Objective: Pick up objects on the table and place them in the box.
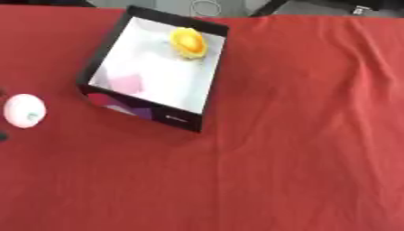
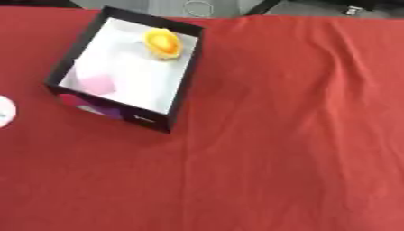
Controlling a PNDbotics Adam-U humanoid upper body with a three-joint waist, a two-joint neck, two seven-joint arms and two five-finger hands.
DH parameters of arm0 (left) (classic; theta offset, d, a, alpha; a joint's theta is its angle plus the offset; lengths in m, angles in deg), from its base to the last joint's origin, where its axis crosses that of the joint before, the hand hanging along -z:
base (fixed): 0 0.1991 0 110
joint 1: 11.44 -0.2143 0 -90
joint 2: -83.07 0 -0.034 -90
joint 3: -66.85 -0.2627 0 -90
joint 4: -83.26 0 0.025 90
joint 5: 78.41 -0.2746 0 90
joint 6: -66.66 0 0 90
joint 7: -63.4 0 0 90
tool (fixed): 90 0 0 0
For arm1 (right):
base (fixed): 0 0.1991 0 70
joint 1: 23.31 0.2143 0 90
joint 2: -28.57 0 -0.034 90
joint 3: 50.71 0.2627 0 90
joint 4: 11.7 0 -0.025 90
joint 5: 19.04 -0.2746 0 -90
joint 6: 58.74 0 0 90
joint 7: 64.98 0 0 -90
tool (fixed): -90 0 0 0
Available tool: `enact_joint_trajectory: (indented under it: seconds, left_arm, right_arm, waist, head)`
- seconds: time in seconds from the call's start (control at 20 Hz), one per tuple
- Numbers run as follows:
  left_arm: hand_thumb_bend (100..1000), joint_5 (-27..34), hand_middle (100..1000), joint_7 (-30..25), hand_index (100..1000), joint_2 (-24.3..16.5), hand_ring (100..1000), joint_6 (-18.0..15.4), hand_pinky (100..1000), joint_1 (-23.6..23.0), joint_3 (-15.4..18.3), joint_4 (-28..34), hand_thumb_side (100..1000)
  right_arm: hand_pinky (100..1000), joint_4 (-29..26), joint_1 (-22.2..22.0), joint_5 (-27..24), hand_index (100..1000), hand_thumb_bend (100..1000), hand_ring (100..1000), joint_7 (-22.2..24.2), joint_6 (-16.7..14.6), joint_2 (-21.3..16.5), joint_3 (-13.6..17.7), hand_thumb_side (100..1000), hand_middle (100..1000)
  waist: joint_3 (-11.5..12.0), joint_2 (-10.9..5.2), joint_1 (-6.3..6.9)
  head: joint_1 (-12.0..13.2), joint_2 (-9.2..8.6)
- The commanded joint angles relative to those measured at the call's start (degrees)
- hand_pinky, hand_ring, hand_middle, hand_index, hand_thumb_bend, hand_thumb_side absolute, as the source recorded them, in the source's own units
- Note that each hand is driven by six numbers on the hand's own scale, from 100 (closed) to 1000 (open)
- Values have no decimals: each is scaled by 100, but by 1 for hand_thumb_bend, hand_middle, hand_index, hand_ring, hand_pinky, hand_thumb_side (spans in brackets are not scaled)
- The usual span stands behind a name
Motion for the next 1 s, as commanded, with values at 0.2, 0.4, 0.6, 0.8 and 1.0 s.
enact_joint_trajectory:
  seconds: [0.2,0.4,0.6,0.8,1.0]
  left_arm:
    - [496,-14,754,136,813,76,771,-61,807,219,-69,-158,208]
    - [382,-129,735,316,747,191,754,-102,791,287,-118,-249,184]
    - [168,-18,691,575,660,239,722,-92,775,277,-115,-230,146]
    - [123,212,645,776,583,129,688,-12,763,173,61,187,100]
    - [100,348,627,1032,516,-54,674,131,759,51,329,785,100]
  right_arm:
    - [997,7,83,-15,830,274,829,69,19,-102,38,367,721]
    - [997,30,86,-14,829,275,828,97,31,-89,28,371,719]
    - [997,57,115,-13,828,277,827,120,44,-73,18,372,717]
    - [997,82,129,-13,827,274,826,132,42,-72,25,371,714]
    - [997,90,118,-20,827,273,825,140,37,-75,32,372,714]
  waist:
    - [-16,-135,43]
    - [-24,-128,40]
    - [-24,-121,32]
    - [-12,-124,29]
    - [-1,-136,34]
  head:
    - [31,-20]
    - [43,-22]
    - [34,-21]
    - [-27,-5]
    - [-147,-9]
